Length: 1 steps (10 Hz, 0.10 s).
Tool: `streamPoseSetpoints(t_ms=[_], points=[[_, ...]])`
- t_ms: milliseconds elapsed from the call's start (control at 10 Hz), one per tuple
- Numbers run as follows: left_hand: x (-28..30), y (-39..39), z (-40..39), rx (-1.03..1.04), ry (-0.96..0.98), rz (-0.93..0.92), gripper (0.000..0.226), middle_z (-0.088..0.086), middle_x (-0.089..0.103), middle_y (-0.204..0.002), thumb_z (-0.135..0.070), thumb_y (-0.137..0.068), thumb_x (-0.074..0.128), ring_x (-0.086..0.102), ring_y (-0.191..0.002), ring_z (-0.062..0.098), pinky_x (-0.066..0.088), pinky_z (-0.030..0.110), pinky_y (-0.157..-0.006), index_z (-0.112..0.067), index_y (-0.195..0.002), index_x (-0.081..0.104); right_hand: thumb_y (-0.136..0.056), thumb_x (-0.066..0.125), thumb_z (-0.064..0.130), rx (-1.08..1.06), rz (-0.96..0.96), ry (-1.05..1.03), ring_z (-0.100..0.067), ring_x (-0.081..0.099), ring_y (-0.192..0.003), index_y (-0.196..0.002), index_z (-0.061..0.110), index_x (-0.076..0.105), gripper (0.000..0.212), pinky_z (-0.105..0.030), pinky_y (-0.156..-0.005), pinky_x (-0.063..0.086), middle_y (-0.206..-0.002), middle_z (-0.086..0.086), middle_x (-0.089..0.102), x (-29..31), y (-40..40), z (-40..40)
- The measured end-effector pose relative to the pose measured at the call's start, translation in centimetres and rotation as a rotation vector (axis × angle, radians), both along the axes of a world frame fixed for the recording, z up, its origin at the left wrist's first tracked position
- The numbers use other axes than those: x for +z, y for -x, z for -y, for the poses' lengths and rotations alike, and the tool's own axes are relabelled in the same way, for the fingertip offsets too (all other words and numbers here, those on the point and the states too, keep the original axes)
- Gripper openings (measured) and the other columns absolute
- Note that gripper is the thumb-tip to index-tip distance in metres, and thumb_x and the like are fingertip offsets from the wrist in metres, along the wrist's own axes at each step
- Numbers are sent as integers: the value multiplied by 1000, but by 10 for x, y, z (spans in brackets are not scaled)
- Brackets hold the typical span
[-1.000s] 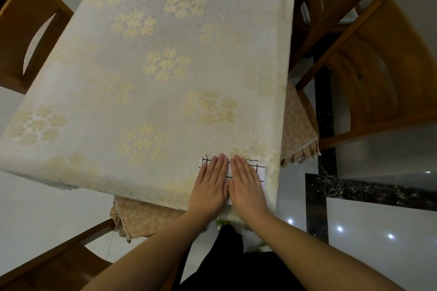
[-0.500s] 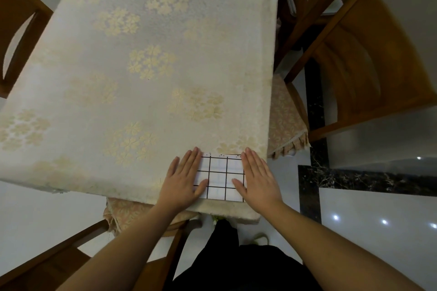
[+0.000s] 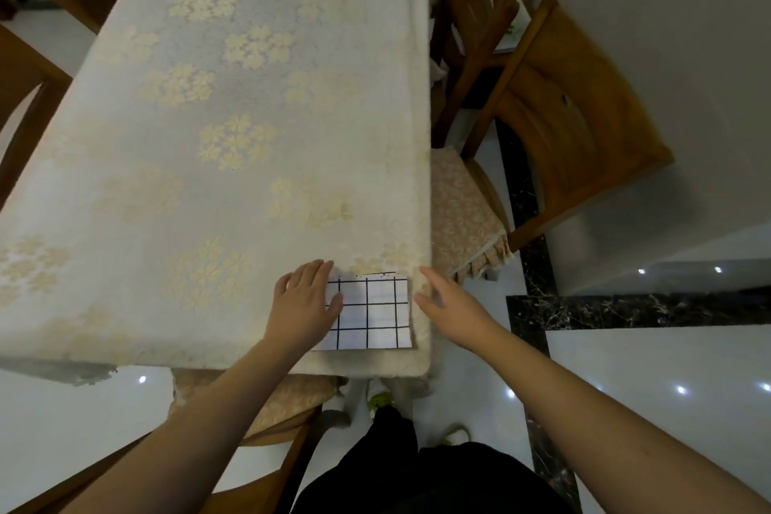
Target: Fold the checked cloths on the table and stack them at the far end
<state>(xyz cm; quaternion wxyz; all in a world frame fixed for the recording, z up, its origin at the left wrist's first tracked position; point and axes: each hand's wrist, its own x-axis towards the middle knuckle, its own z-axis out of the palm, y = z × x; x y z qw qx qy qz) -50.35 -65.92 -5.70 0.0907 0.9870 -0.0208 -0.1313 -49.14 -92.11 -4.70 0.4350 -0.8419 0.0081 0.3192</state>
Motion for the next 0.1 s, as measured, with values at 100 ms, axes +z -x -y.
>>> streamPoseSetpoints(t_ms=[100], points=[[23, 2, 45, -62, -47, -75, 55, 3, 45, -148, -46, -100, 35, 42, -135, 23, 29, 44, -111, -19, -148, 35, -101, 47, 38, -111, -109, -91, -12, 46, -127, -148, 24, 37, 51, -23, -95, 38, -147, -1, 46, 22, 19, 23]])
